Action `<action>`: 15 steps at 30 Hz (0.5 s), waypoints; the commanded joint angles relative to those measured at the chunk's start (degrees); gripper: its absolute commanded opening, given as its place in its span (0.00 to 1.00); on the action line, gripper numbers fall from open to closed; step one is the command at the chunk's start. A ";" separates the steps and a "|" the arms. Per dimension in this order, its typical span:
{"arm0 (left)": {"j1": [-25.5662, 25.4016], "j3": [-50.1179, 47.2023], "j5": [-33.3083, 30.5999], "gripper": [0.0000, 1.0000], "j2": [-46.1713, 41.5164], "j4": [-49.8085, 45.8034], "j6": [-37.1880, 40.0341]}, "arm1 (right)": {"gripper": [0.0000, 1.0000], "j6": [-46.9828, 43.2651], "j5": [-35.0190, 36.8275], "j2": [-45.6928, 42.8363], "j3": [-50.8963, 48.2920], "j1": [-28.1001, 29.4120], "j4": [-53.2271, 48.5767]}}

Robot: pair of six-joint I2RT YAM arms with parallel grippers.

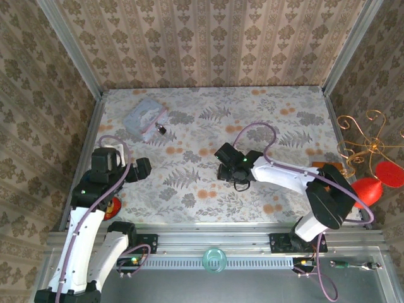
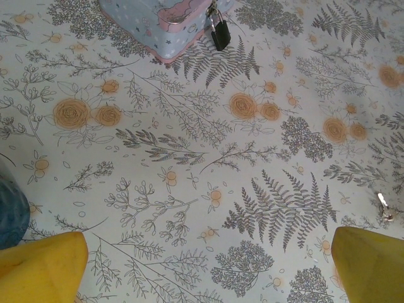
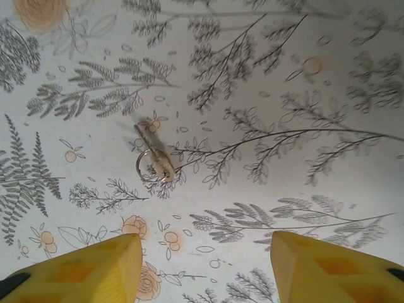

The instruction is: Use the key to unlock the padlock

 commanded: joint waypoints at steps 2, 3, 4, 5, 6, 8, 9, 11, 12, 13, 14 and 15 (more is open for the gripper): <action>0.06 -0.56 -0.05 1.00 -0.33 0.03 0.76 | 0.49 2.31 -1.48 2.92 1.19 0.45 2.43; 0.08 -0.55 -0.07 1.00 -0.31 0.04 0.78 | 0.47 2.18 -1.55 3.50 1.46 0.44 2.66; 0.19 -0.55 -0.08 1.00 -0.31 0.01 0.76 | 0.45 1.97 -1.67 4.16 1.79 0.48 2.92; 0.28 -0.65 -0.13 1.00 -0.30 0.00 0.77 | 0.44 1.81 -1.89 4.89 2.16 0.41 3.12; 0.37 -0.64 -0.11 1.00 -0.23 0.13 0.88 | 0.43 1.61 -2.10 5.59 2.57 0.46 3.30; 0.46 -0.75 -0.02 1.00 -0.09 0.19 0.85 | 0.39 1.21 -2.85 7.17 3.48 0.48 3.84; 0.52 -0.73 0.09 1.00 0.02 0.18 0.85 | 0.36 1.17 -3.06 7.88 3.82 0.51 4.05; 0.56 -0.73 0.19 1.00 0.47 0.18 0.93 | 0.33 1.03 -3.77 8.87 3.72 0.48 5.92; 0.63 -0.74 0.29 1.00 0.72 0.18 0.94 | 0.32 1.20 -4.05 9.19 3.57 0.41 6.95; 0.72 -0.64 0.35 1.00 0.90 0.22 0.94 | 0.32 1.30 -4.08 9.49 3.61 0.48 7.42; 0.89 -0.71 0.38 1.00 1.05 0.22 0.94 | 0.32 1.27 -4.10 10.05 4.03 0.43 7.38; 1.06 -0.66 0.44 1.00 1.09 0.18 0.94 | 0.32 0.98 -3.95 10.65 4.71 0.42 6.91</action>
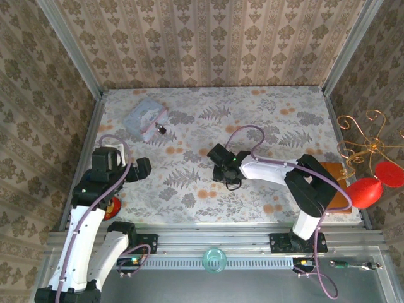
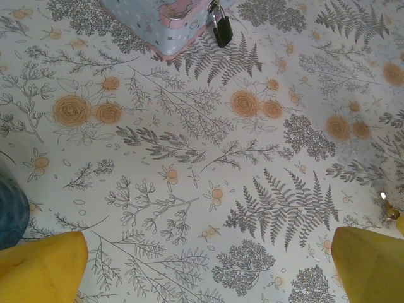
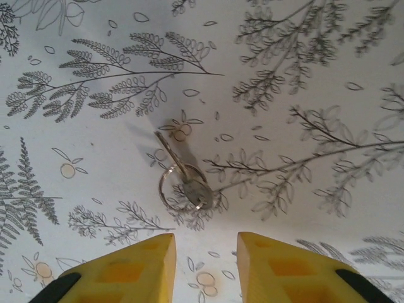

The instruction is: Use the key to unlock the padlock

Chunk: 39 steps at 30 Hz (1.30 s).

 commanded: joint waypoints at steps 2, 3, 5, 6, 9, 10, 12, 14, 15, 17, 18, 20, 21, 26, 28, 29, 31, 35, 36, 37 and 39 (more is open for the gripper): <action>0.88 -0.62 0.43 1.00 0.27 0.17 0.96 | 0.31 -0.87 -0.10 2.82 3.51 0.26 -0.35; 1.01 -0.60 0.44 1.00 0.27 0.16 0.96 | 0.30 -1.19 0.26 3.32 3.91 0.27 -0.83; 1.10 -0.68 0.42 1.00 0.29 0.25 0.96 | 0.29 -1.39 0.42 3.89 3.48 -0.09 -0.16; 1.10 -0.72 0.44 1.00 0.35 0.20 0.96 | 0.29 -1.40 0.16 4.06 3.03 -0.31 0.78; 1.10 -0.71 0.43 1.00 0.77 0.26 0.96 | 0.29 -1.27 -0.52 4.74 2.26 -0.82 2.41; 1.18 -0.68 0.43 1.00 0.92 0.23 0.96 | 0.29 -1.30 -0.34 5.08 2.50 -0.85 2.09; 1.15 -0.62 0.42 1.00 1.27 0.16 1.00 | 0.29 -1.45 0.52 5.60 2.94 -0.94 1.12; 1.27 -0.61 0.25 1.00 1.54 0.08 0.96 | 0.30 -1.96 1.06 5.51 3.06 -0.91 0.73; 1.27 -0.60 0.25 1.00 1.66 0.07 0.97 | 0.30 -2.16 1.21 5.32 3.01 -0.93 0.65; 1.41 -0.60 0.16 1.00 1.84 0.11 0.87 | 0.30 -2.68 1.89 4.73 2.92 -0.94 0.22; 1.46 -0.60 0.16 1.00 1.93 0.09 0.87 | 0.30 -2.98 2.21 4.45 2.89 -0.89 -0.09; 1.67 -0.60 0.07 1.00 2.11 -0.02 0.87 | 0.30 -4.07 3.42 3.69 3.09 -0.94 -0.67; 1.78 -0.57 0.00 1.00 2.11 0.03 0.79 | 0.31 -4.61 4.11 3.42 3.26 -0.94 -1.18; 1.98 -0.51 -0.28 1.00 2.29 -0.08 0.74 | 0.32 -6.13 7.87 4.89 5.66 -1.04 -5.49; 1.98 -0.51 -0.53 1.00 2.35 -0.19 0.62 | 0.32 -7.10 8.01 6.06 7.06 -1.03 -6.60; 2.04 -0.55 -0.62 1.00 2.37 -0.28 0.61 | 0.32 -7.42 8.01 6.66 7.63 -1.03 -6.66; 1.98 -0.51 -0.79 1.00 2.37 -0.22 0.61 | 0.32 -7.82 8.06 7.48 8.19 -0.95 -6.64; 1.98 -0.44 -1.09 1.00 2.37 -0.45 0.52 | 0.32 -8.25 8.61 8.87 8.74 -1.00 -8.59; 2.02 -0.46 -1.16 1.00 2.37 -0.45 0.52 | 0.32 -8.22 8.69 9.16 8.56 -1.00 -8.72; 1.98 -0.42 -1.20 1.00 2.42 -0.46 0.52 | 0.32 -8.24 8.72 9.26 8.38 -1.00 -8.69; 1.98 -0.50 -1.16 1.00 2.50 -0.46 0.43 | 0.32 -8.22 8.66 9.53 8.07 -1.01 -8.62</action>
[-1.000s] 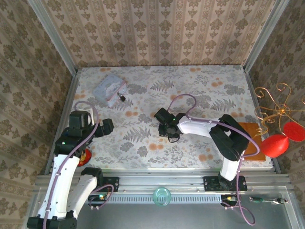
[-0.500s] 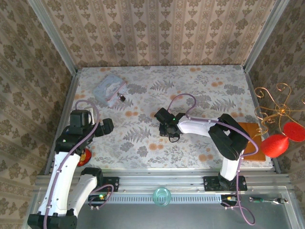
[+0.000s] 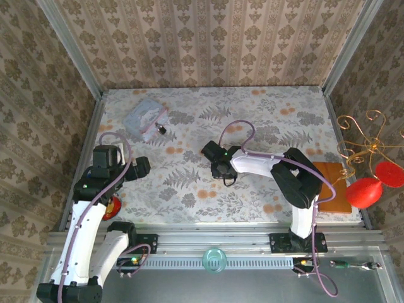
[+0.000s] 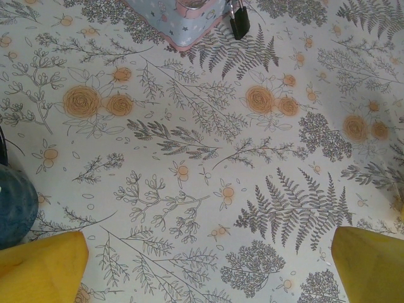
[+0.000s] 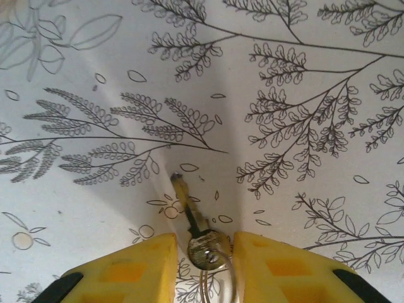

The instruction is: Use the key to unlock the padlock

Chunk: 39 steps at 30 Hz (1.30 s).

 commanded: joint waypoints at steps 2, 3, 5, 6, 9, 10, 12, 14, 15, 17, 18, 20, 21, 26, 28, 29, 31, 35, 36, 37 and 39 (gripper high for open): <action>0.47 -0.44 -0.72 1.00 0.46 -0.45 0.43 | 0.32 -0.83 1.91 1.87 -0.03 -0.13 -3.44; 0.47 -0.44 -0.72 1.00 0.56 -0.39 0.44 | 0.32 -0.81 1.86 2.03 -0.15 -0.17 -3.41; 0.52 -0.40 -0.72 1.00 0.73 -0.52 0.47 | 0.30 -0.95 1.90 2.12 -0.39 -0.13 -3.24; 0.51 -0.33 -0.79 1.00 0.84 -0.54 0.44 | 0.29 -1.03 1.97 2.13 -0.51 -0.17 -3.28; 0.56 -0.31 -0.90 1.00 0.91 -0.55 0.43 | 0.24 -2.31 2.90 2.12 -0.56 -0.17 -3.48; 0.63 -0.42 -0.90 1.00 0.91 -0.47 0.44 | 0.22 -2.83 3.37 2.00 -0.46 -0.13 -3.77; 0.86 -0.40 -0.68 1.00 1.08 -0.36 0.43 | 0.16 -3.60 4.49 1.28 -0.75 -0.13 -4.18; 1.14 -0.46 -0.33 1.00 1.64 -0.31 0.43 | 0.10 -4.18 4.90 -0.31 -1.80 -0.17 -3.35; 1.25 -0.40 -0.09 1.00 1.91 -0.28 0.43 | 0.08 -4.40 4.91 -1.14 -2.61 -0.17 -2.60; 1.73 -0.40 0.49 1.00 2.69 -0.19 0.56 | 0.05 -4.42 4.74 -3.13 -4.34 -0.24 -0.19; 1.99 -0.31 0.72 1.00 3.05 -0.26 0.61 | 0.04 -4.38 4.48 -3.85 -5.04 -0.26 0.62; 2.44 -0.14 0.89 1.00 3.63 -0.45 0.66 | 0.03 -4.40 3.59 -4.66 -5.73 -0.51 1.93; 2.57 -0.06 0.78 1.00 3.72 -0.50 0.61 | 0.03 -4.41 3.29 -4.69 -5.75 -0.52 2.16; 2.60 -0.22 -0.01 1.00 3.03 -0.63 0.26 | 0.00 -4.89 1.53 -5.78 -5.97 -0.83 3.55; 2.58 -0.31 -0.30 1.00 2.85 -0.60 0.17 | 0.00 -5.09 -0.74 -7.64 -7.42 -1.09 6.45; 2.58 -0.25 -0.45 1.00 2.93 -0.63 0.17 | 0.00 -5.51 -2.59 -9.03 -8.55 -1.29 8.68; 2.58 -0.31 -0.55 1.00 3.11 -0.63 0.13 | 0.00 -6.03 -5.41 -11.58 -10.47 -1.33 12.88; 2.64 -0.32 -0.12 1.00 3.46 -0.44 -0.17 | 0.00 -6.17 -9.82 -15.84 -14.06 -1.37 20.60; 2.74 -0.40 0.29 0.98 3.55 -0.33 -0.18 | 0.00 -6.41 -11.27 -16.49 -15.09 -1.35 23.21; 3.04 -0.40 1.21 0.97 3.63 0.03 -0.18 | 0.00 -6.52 -13.22 -17.01 -16.14 -1.35 26.24; 3.99 -0.44 4.01 0.94 3.89 0.71 -0.09 | 0.00 -6.53 -16.29 -17.22 -17.14 -1.34 30.12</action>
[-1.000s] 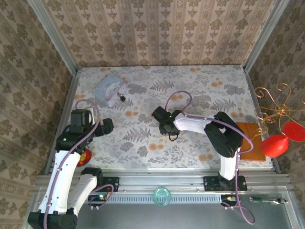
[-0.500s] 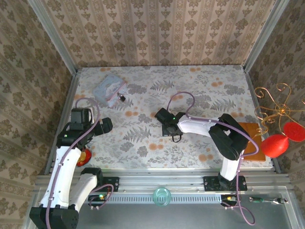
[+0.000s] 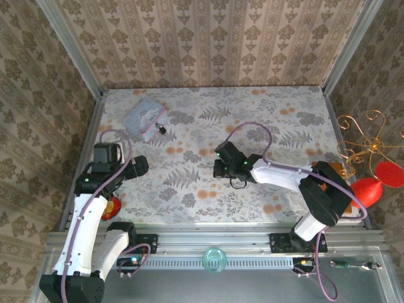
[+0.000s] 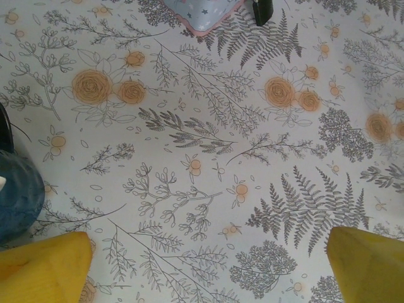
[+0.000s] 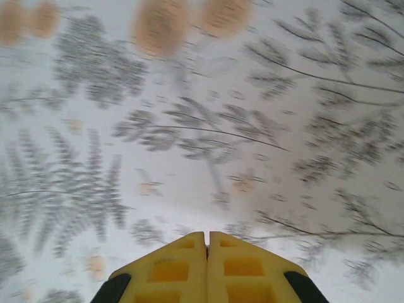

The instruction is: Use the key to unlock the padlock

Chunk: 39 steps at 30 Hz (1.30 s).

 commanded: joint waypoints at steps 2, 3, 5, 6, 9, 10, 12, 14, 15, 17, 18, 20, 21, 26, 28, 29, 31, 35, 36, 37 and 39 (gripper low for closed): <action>1.86 -0.57 6.37 0.92 0.19 1.76 -0.35 | 0.00 -1.13 -8.63 -1.42 -2.38 0.15 12.46; 1.87 -0.79 8.00 0.91 0.01 2.29 -0.89 | 0.00 -1.25 -9.05 -1.78 -2.84 0.55 14.23; 1.79 -1.46 10.93 0.89 -0.42 3.24 -3.24 | 0.00 -1.26 -9.70 -2.69 -3.89 0.98 17.42; 1.57 -2.34 12.60 0.88 -0.83 4.23 -5.82 | 0.00 -1.12 -9.92 -3.22 -4.42 1.12 18.72; -0.71 -7.43 20.85 0.83 -2.51 13.05 -14.01 | 0.00 0.08 -10.26 -4.09 -4.66 1.14 19.80; -2.54 -9.45 22.32 0.81 -3.35 17.57 -15.95 | 0.00 0.41 -10.41 -4.27 -4.37 1.16 19.43; -8.23 -13.63 19.23 0.81 -5.85 25.18 -17.97 | 0.00 1.38 -11.32 -5.01 -3.43 1.14 18.84; -14.61 -17.32 13.18 0.81 -8.66 31.33 -16.77 | 0.00 2.20 -11.78 -6.36 -2.03 1.14 16.91; -16.93 -18.71 11.24 0.81 -9.68 34.02 -15.92 | 0.00 2.32 -11.55 -6.91 -0.85 1.14 14.87; -22.10 -21.61 7.01 0.80 -10.95 41.43 -13.98 | 0.00 2.00 -10.16 -8.48 1.86 1.14 9.33; -24.00 -22.72 5.50 0.80 -11.00 44.99 -12.84 | 0.00 2.07 -9.35 -9.08 2.98 1.14 7.19; -28.18 -24.72 2.92 0.79 -10.16 53.81 -8.31 | 0.00 2.45 -8.68 -10.69 4.89 1.14 4.04; -29.73 -25.36 2.11 0.78 -9.47 56.95 -5.68 | 0.00 2.73 -8.80 -11.31 5.61 1.14 3.30; -35.68 -26.31 4.76 0.66 -3.72 69.78 11.80 | 0.00 4.00 -9.30 -15.50 8.00 1.18 0.69; -37.24 -26.33 6.26 0.65 -1.63 72.90 16.95 | 0.00 4.36 -9.38 -17.35 7.90 1.21 0.84; -37.81 -26.47 6.73 0.61 -0.77 74.87 19.61 | 0.00 4.19 -9.38 -18.43 7.71 1.18 0.93; -38.69 -27.47 6.65 0.59 0.47 79.03 22.63 | 0.00 3.61 -8.98 -20.34 7.19 1.20 0.99; -39.17 -27.75 6.94 0.58 2.90 83.96 24.39 | 0.00 3.50 -8.68 -23.46 5.14 1.16 2.08; -39.27 -27.69 7.33 0.57 3.39 84.68 24.50 | 0.00 3.72 -9.21 -23.83 4.80 1.16 2.58; -39.29 -27.65 8.15 0.54 3.83 85.43 24.62 | 0.00 4.07 -9.99 -24.06 4.51 1.14 3.11; -39.46 -27.17 10.59 0.50 4.76 85.94 24.95 | 0.00 4.66 -11.54 -24.40 4.03 1.40 3.95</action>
